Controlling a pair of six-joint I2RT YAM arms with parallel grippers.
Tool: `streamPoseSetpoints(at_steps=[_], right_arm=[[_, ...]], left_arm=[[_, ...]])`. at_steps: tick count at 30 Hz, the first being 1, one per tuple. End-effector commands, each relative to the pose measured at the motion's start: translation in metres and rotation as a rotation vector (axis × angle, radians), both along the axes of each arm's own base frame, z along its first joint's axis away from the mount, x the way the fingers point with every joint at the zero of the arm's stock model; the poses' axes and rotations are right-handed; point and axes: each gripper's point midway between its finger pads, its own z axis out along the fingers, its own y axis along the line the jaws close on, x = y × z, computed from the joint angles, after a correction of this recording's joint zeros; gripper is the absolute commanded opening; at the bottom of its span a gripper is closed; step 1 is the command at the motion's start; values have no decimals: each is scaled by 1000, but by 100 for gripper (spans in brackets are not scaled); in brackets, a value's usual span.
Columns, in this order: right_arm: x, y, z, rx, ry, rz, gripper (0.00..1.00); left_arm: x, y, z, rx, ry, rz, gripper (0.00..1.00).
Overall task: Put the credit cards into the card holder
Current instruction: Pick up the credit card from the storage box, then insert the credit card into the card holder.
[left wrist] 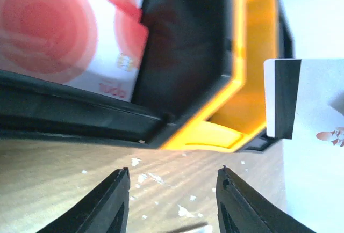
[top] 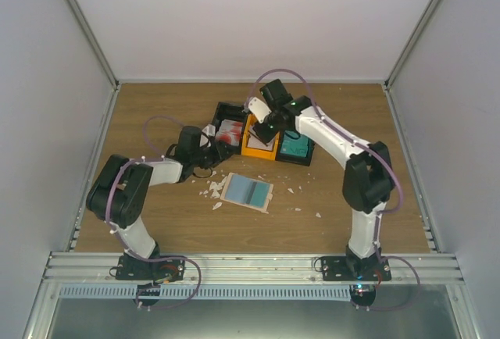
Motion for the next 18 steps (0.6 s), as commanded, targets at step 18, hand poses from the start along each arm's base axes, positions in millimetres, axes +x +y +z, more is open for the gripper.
streamPoseSetpoints(at_steps=[18], right_arm=[[-129,16,211,1073,50,-12,1]], left_arm=[[-116,-10,204,-326,-584,-303,78]])
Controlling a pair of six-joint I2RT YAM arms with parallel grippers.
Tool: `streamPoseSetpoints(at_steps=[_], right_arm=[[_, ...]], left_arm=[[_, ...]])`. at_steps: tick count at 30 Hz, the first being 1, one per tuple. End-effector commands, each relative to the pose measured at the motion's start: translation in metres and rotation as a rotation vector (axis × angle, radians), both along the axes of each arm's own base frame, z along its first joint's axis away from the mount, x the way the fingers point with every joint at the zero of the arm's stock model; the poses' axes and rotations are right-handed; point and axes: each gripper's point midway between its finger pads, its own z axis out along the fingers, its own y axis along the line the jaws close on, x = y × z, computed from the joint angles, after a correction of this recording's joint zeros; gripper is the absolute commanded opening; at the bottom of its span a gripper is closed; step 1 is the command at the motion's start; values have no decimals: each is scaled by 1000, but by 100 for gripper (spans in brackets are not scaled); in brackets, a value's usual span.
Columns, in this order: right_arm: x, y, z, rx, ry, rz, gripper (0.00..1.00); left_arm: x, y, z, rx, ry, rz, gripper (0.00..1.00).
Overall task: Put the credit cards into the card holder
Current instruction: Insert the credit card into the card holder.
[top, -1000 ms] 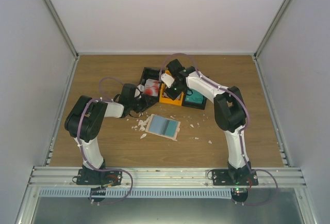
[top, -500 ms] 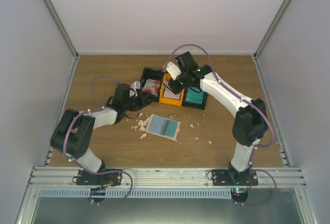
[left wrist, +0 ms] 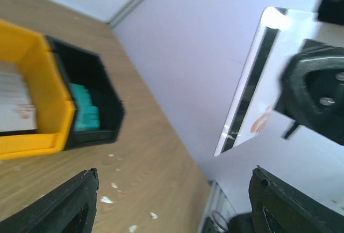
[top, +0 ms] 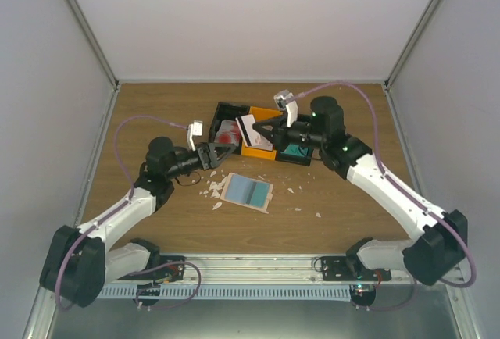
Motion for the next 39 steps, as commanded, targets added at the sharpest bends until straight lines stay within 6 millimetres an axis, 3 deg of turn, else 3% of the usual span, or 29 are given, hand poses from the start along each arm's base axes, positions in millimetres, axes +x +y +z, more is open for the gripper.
streamPoseSetpoints(at_steps=[1,6,13,20,24,26,29,32,36,39], right_arm=[[-28,8,31,303,147,82,1],[-47,1,30,428,241,111,1],[-65,-3,17,483,325,155,1],[-74,-5,9,498,356,179,0],[-76,-5,2,493,368,185,1],[-75,-5,-5,475,370,173,2],[-66,-8,-28,391,392,85,19],[-47,-23,-59,269,391,-95,38],[-37,-49,-111,67,406,-299,44],[-42,-59,-148,-106,420,-424,45]], left_arm=[[-37,-11,39,-90,-140,-148,77],[-57,-19,55,-125,-161,-203,73],[-73,-35,54,-127,-150,-296,45],[-75,-39,54,-129,-141,-301,22],[-74,-39,52,-124,-139,-298,4],[-73,-39,48,-111,-128,-295,0],[-68,-38,32,-54,-87,-263,0],[-58,-30,-1,65,-21,-181,0],[-57,-15,-54,217,92,-110,0],[-64,-10,-79,261,137,-112,0]])
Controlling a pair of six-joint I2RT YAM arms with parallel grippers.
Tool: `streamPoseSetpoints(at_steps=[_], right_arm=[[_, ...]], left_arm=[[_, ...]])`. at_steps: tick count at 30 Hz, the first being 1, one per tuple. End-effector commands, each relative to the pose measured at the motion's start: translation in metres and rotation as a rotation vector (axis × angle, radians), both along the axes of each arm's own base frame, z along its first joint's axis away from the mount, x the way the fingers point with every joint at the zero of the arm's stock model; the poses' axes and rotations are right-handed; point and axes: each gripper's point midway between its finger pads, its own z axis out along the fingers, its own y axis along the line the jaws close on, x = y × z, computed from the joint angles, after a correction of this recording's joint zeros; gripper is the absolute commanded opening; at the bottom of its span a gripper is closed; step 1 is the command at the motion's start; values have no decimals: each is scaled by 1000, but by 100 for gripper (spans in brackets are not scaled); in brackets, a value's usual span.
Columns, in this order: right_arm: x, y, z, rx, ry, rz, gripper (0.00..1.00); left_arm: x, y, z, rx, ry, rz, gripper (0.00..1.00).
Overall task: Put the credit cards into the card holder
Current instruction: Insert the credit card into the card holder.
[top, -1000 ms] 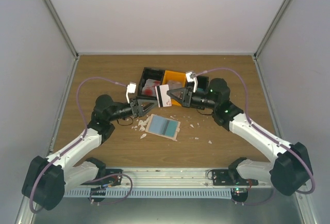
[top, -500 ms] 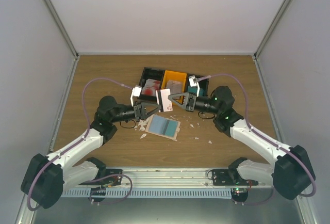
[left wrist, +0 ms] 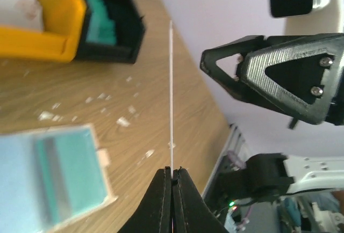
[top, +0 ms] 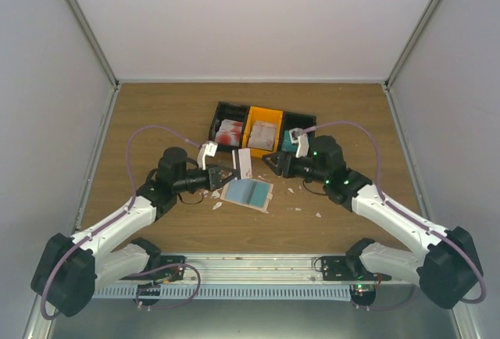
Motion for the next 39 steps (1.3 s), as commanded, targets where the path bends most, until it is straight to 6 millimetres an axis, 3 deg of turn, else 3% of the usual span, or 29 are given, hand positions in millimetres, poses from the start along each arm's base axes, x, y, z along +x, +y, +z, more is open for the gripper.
streamPoseSetpoints(at_steps=[1,6,10,13,21,29,39], right_arm=[[-3,-29,-76,-404,78,-175,45],[-27,-26,-138,-702,185,-206,47],[-40,-7,-162,-801,212,-165,51],[-42,-5,-176,-860,235,-174,53],[-37,2,-194,-908,253,-167,54],[-39,-18,-216,-961,322,-205,47],[-37,-30,-223,-906,336,-123,42]], left_arm=[[-9,16,-51,147,59,35,0],[-16,19,-76,175,116,29,0],[-17,21,-88,186,132,38,0],[-19,21,-97,180,147,38,0],[-24,20,-116,179,183,18,0],[-21,17,-121,176,198,8,0],[-19,3,-131,148,267,-59,0]])
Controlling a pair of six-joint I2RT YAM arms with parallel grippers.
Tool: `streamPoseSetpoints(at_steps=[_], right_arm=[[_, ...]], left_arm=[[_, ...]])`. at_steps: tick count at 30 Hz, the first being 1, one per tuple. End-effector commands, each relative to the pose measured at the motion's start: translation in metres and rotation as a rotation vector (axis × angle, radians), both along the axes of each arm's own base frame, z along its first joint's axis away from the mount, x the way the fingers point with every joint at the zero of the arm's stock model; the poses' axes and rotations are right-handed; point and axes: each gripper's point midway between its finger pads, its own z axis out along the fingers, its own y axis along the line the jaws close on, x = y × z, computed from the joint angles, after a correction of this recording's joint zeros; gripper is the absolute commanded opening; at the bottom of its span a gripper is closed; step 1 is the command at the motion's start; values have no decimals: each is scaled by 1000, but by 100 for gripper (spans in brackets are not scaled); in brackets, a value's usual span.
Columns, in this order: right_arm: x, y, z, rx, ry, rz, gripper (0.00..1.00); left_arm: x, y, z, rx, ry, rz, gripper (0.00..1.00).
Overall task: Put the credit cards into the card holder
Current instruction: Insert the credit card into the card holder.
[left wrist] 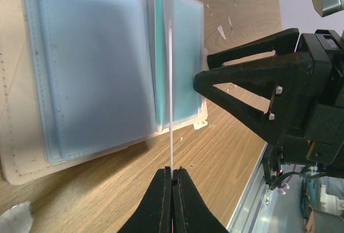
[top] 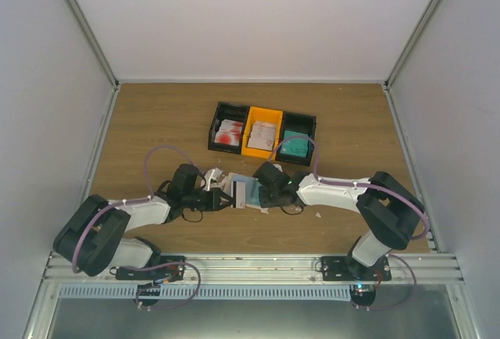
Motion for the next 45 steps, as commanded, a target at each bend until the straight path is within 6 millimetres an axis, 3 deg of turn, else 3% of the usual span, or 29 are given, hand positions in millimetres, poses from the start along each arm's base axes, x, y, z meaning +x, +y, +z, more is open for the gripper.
streamPoseSetpoints(at_steps=[1,8,14,21,29,37,45], right_arm=[[-4,-19,-13,-27,35,33,42],[7,-21,7,3,-12,18,43],[20,-8,32,55,-71,28,52],[23,-12,15,13,-40,-29,56],[17,-24,-8,-66,12,-66,48],[15,-29,-13,-77,35,-67,45],[16,-26,-14,-53,47,-50,45]], left_arm=[[9,-16,19,-90,-43,-51,0],[15,-18,11,-74,-30,-52,0],[20,-19,15,-69,-44,-49,0],[29,-17,11,-24,-53,-41,0],[35,-21,6,-19,-29,-66,0],[43,-10,2,-7,-15,-35,0],[37,-20,-1,-82,35,-101,0]])
